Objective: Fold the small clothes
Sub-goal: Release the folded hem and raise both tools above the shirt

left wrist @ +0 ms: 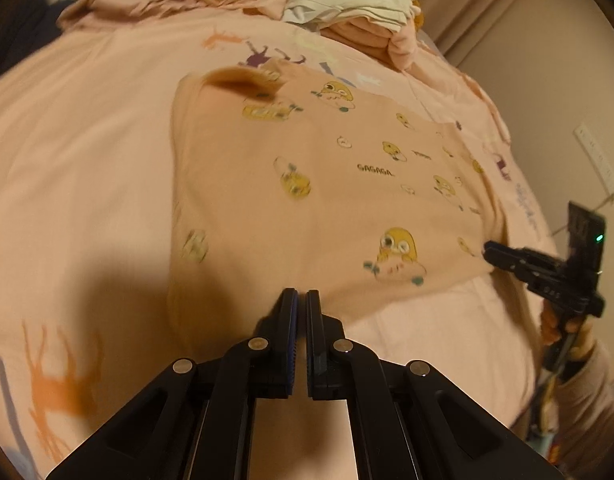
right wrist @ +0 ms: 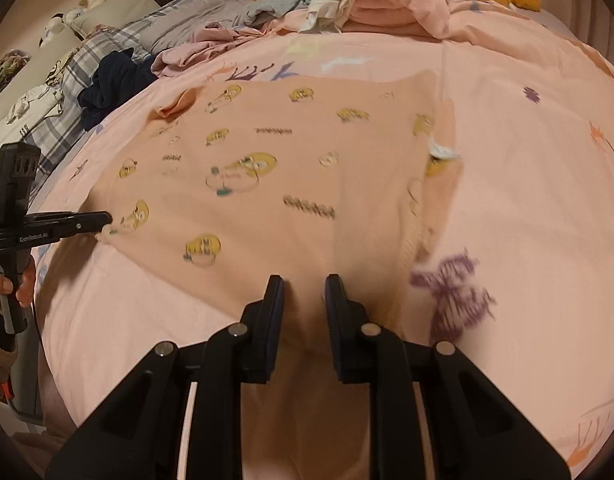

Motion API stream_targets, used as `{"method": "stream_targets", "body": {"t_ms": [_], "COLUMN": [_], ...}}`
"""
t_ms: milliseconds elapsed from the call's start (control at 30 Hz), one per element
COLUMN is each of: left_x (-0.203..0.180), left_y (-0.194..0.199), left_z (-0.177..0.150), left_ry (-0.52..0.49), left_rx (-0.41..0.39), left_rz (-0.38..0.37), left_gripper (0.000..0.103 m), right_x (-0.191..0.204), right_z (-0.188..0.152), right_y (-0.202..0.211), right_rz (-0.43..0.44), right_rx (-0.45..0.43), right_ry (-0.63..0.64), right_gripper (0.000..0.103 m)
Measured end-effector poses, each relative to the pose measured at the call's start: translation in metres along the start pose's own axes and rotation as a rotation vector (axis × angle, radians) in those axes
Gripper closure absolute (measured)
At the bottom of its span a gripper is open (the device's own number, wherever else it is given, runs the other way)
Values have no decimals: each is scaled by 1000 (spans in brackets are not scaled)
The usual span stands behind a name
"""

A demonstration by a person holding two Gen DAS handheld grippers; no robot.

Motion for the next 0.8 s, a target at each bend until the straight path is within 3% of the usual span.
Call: {"method": "stream_targets", "body": {"t_ms": [167,300,533,667,800], "left_x": [-1,-7,-4,18,53], "left_y": [18,25,-23,-54,-42], "left_z": [9,36,100,134,159], "left_ry": [19,-11,-22,48,203], "left_rx": [-14,-67,-62,-57,-146], "left_rz": [0,-5,32,110,178], "left_gripper": [103,103,103,103,103], "right_x": [-10,-2,19,14,2], "right_z": [-8,-2,10,13,14], "right_y": [16,41,48,46,46], "right_rz": [50,128,181,177,153], "right_rx": [-21,-106,-163,-167,-169], "right_ry": [-67,-80,-56,-73,-105], "right_gripper": [79,76,76,76,76]}}
Point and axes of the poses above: each gripper's, at about its wrist camera, not at the fingertips, and y roughly against the way its jaws point, x to its left, z to its top, the point moved 1 cm from there along -y, roughly the way its jaws point, and after that the axes turned 5 degrees about -y, right-handed, at the moved point
